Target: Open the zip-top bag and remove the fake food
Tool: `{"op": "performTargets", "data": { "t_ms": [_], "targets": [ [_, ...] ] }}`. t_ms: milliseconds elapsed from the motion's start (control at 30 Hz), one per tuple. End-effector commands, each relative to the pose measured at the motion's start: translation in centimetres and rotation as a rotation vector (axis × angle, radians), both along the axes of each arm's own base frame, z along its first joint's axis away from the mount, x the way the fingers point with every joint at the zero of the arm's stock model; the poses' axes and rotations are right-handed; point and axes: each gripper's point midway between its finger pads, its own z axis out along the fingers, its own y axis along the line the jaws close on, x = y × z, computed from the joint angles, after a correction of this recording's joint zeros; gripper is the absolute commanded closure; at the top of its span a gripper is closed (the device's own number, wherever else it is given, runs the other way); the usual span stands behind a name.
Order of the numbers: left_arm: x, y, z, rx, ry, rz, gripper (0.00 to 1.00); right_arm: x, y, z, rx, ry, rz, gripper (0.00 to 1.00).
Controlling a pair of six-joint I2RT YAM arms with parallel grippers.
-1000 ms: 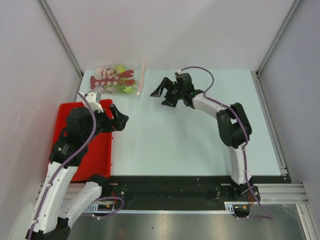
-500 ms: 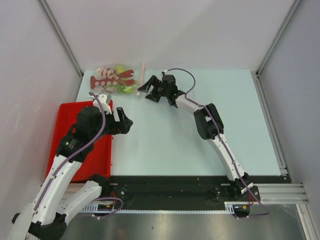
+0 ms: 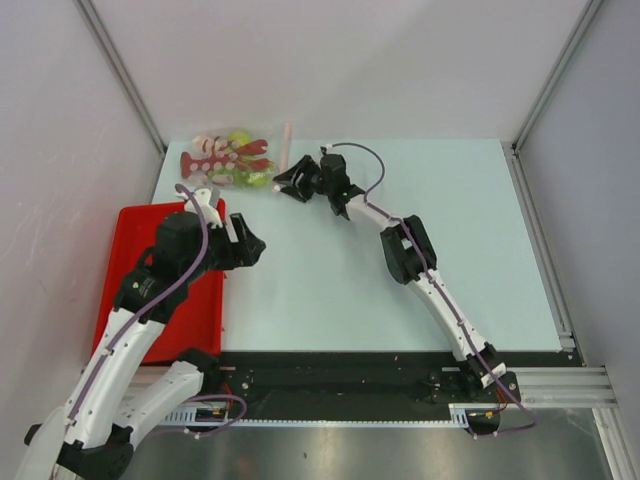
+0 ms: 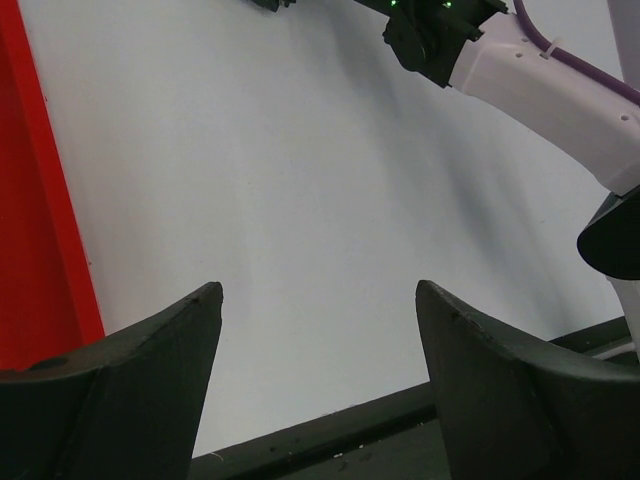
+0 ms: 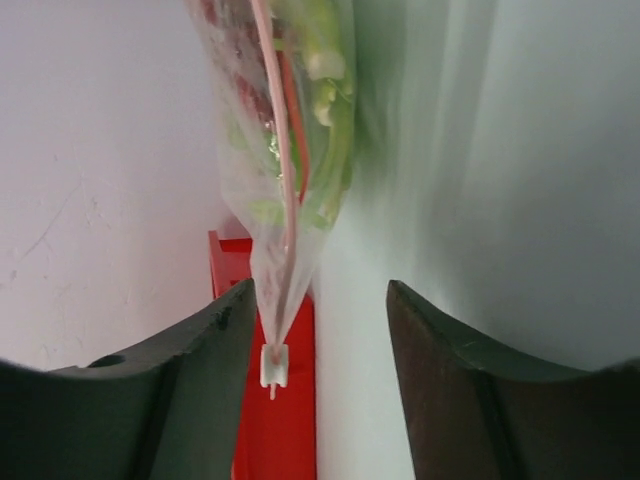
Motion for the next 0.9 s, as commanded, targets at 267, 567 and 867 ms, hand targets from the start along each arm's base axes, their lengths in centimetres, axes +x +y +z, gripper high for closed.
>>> {"op": "performTargets", "data": {
  "t_ms": [267, 567, 867],
  "targets": [
    [2.0, -0.8, 1.4, -0.052, -0.026, 0.02, 0.2, -0.4, 1.2, 4.6, 0.096, -0.021, 0.046, 1.0],
    [6.2, -1.3, -0.4, -0.24, 0.023, 0.01, 0.36, -5.3, -1.7, 9.9, 0.074, 0.122, 0.187, 1.0],
    [12.1, -2.2, -2.8, -0.516, 0.157, 0.032, 0.42, -9.0, -2.3, 12.4, 0.113, 0.238, 0.238, 1.0]
  ]
}}
